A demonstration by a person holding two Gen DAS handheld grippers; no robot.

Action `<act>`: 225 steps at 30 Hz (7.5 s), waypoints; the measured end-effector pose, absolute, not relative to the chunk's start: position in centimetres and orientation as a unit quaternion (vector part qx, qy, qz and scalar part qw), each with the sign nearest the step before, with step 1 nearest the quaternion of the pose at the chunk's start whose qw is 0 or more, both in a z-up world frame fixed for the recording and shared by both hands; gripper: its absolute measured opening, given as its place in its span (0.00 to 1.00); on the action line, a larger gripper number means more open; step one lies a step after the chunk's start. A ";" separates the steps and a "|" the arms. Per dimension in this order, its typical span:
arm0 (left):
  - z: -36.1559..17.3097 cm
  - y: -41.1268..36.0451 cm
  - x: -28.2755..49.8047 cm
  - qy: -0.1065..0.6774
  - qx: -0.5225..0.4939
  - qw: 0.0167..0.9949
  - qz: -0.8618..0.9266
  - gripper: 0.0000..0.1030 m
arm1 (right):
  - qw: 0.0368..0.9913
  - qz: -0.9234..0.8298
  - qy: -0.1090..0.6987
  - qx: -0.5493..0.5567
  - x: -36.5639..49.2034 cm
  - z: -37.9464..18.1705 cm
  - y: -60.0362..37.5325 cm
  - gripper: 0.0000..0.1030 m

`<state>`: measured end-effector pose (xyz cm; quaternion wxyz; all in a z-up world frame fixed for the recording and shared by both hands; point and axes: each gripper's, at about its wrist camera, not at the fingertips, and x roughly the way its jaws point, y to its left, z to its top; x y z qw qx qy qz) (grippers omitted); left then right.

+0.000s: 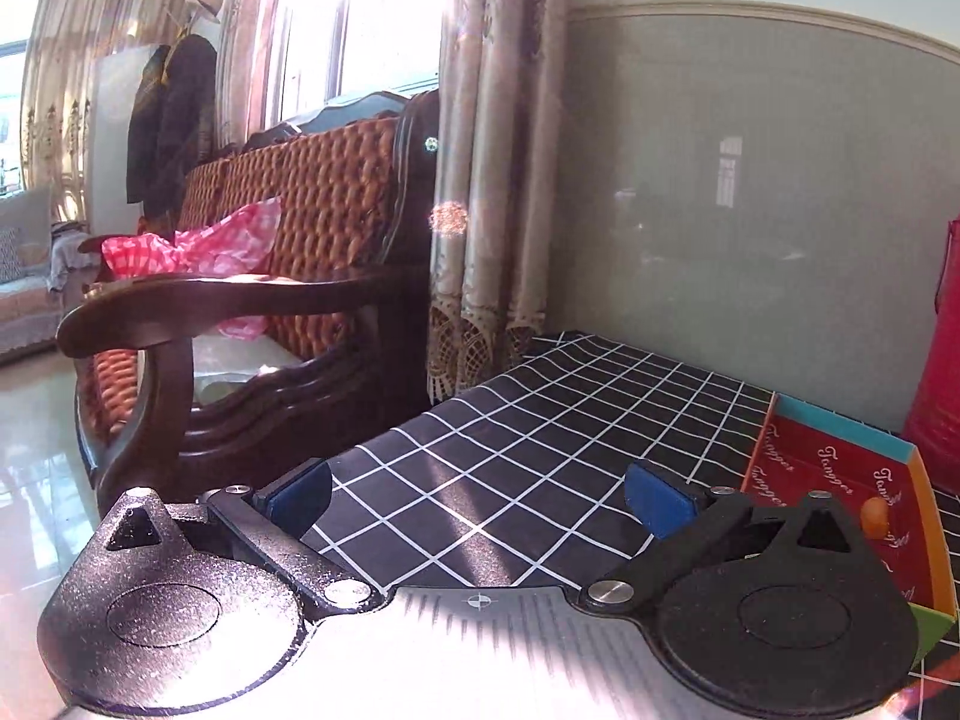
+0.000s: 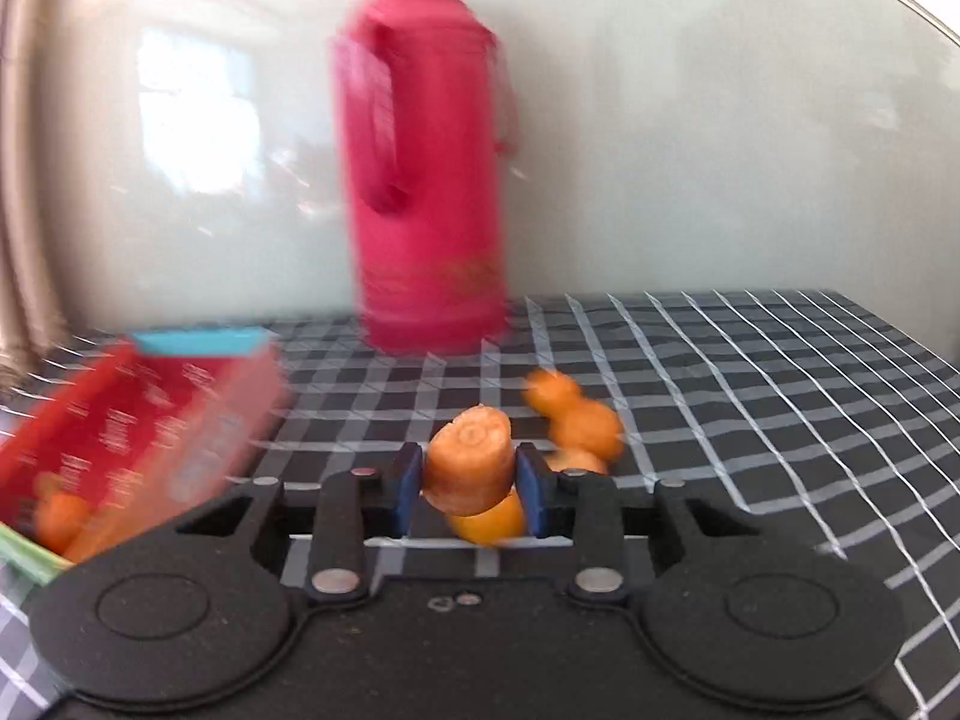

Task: Organize fruits
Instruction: 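Carry the carrot chunk into the box and open the right tool, then reach to a small orange and close the left tool on it, then carry the small orange into the box and open the left tool, then reach to an orange carrot chunk and close the right tool on it, then carry the carrot chunk into the box and open the right tool, then reach to a larger orange and close the left tool on it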

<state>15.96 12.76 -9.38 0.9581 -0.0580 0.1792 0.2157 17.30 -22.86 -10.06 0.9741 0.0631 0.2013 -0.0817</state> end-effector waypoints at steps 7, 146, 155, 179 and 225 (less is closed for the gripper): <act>-9.7 13.7 15.4 0.182 -0.047 0.954 0.234 1.00 | 0.979 0.065 0.180 0.064 18.6 -9.4 -17.1 0.25; -10.2 3.9 18.3 0.215 0.035 0.970 0.109 1.00 | 0.934 -0.248 0.248 0.061 19.4 -12.4 -26.1 0.94; -10.4 6.1 17.6 0.202 0.028 0.970 0.131 1.00 | 0.924 -0.235 0.297 0.047 22.9 -13.9 -26.2 0.72; -10.7 8.5 17.8 0.210 -0.018 0.964 0.159 1.00 | 0.979 -0.044 0.194 0.033 20.3 -10.7 -19.3 0.27; -10.6 9.3 16.6 0.211 -0.023 0.961 0.176 1.00 | 0.972 -0.203 0.083 -0.091 16.6 -6.6 -17.6 0.94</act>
